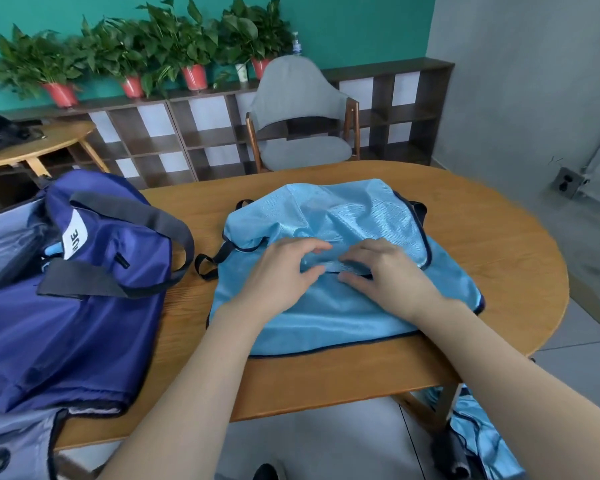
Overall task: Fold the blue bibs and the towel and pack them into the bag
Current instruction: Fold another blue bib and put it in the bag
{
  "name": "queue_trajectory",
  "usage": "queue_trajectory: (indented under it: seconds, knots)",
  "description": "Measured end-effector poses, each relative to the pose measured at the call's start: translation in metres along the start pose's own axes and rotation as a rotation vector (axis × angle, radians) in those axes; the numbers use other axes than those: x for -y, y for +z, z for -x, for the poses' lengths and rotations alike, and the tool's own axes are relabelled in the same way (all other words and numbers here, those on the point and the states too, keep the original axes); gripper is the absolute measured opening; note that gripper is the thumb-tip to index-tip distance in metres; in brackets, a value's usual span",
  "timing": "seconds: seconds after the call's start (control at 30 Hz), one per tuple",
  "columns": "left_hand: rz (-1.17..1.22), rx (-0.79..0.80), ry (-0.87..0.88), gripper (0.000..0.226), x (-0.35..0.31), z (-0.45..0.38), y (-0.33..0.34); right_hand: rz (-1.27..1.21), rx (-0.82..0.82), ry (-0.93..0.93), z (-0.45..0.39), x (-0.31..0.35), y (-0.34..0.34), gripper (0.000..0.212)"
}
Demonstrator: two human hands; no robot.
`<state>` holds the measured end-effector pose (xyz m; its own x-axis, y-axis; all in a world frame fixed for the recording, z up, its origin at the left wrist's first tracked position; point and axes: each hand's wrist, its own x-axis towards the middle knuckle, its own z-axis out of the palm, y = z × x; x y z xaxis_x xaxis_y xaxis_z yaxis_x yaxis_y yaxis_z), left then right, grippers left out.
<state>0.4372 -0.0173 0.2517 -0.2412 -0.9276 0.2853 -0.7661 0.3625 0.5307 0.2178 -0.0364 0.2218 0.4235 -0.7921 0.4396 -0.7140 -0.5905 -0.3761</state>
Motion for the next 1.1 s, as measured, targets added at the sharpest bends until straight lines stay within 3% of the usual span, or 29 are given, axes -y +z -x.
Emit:
queue_trajectory:
  seconds: [0.13, 0.33, 0.43, 0.5, 0.63, 0.83, 1.1]
  knots:
    - [0.041, 0.055, -0.024, 0.039, 0.003, -0.009, 0.007, 0.054, 0.003, 0.063, -0.009, -0.003, 0.006, 0.010]
    - [0.069, 0.019, -0.014, 0.055, 0.004, -0.012, 0.013, -0.248, -0.082, 0.176, -0.015, 0.003, -0.006, 0.011]
    - [0.075, -0.110, 0.059, 0.051, -0.004, -0.012, 0.016, -0.353, -0.111, 0.221, -0.018, 0.010, -0.012, 0.010]
    - [0.149, -0.197, 0.099, 0.039, -0.009, -0.011, 0.013, -0.401, -0.094, 0.234, -0.018, 0.010, -0.016, 0.023]
    - [0.307, -0.212, 0.038, 0.025, -0.015, -0.008, 0.006, -0.285, -0.031, 0.174, -0.011, 0.006, -0.020, 0.042]
    - [0.309, -0.206, 0.052, 0.015, -0.016, -0.009, 0.007, -0.293, -0.231, 0.087, -0.005, 0.010, -0.026, 0.007]
    - [0.248, -0.299, 0.108, 0.017, -0.013, -0.005, 0.010, -0.186, -0.216, 0.039, 0.000, -0.001, -0.031, 0.025]
